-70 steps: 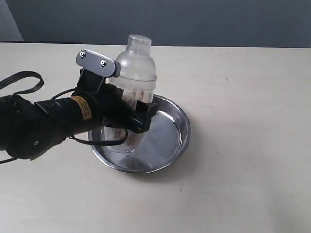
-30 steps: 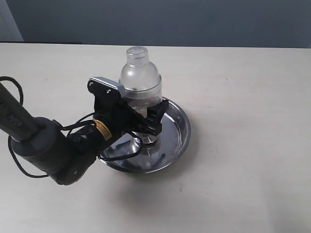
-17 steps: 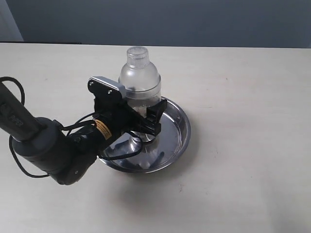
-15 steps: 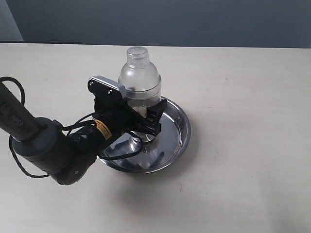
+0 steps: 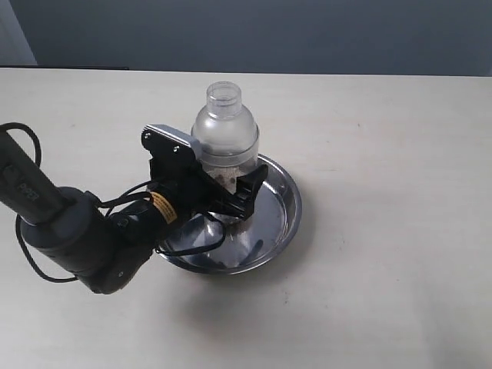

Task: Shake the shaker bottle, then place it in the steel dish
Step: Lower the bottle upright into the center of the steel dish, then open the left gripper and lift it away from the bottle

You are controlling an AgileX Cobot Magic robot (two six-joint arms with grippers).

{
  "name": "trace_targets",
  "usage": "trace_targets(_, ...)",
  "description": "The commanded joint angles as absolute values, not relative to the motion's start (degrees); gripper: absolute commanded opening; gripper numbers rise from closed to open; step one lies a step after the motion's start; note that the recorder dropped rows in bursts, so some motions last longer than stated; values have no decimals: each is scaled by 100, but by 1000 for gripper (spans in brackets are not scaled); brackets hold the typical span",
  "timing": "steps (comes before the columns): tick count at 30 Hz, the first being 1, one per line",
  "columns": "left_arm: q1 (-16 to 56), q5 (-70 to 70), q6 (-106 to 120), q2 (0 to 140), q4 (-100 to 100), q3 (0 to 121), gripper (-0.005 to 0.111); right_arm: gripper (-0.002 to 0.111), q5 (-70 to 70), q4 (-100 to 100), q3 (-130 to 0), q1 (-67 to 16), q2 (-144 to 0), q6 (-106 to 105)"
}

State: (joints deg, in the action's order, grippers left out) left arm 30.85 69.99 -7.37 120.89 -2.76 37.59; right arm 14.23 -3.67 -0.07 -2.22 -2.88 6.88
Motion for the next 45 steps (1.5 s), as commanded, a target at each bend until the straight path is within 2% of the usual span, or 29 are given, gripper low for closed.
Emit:
trace_targets(1, 3085, 6996, -751, 12076, -134, 3750, 105, -1, 1360, -353, 0, -230, -298, 668)
trace_targets(28, 3085, 6996, -488, 10889, -94, 3750, 105, -1, 1361, -353, 0, -230, -298, 668)
trace_targets(45, 3085, 6355, -225, 9875, -181, 3750, 105, -1, 1343, -353, 0, -230, -298, 668)
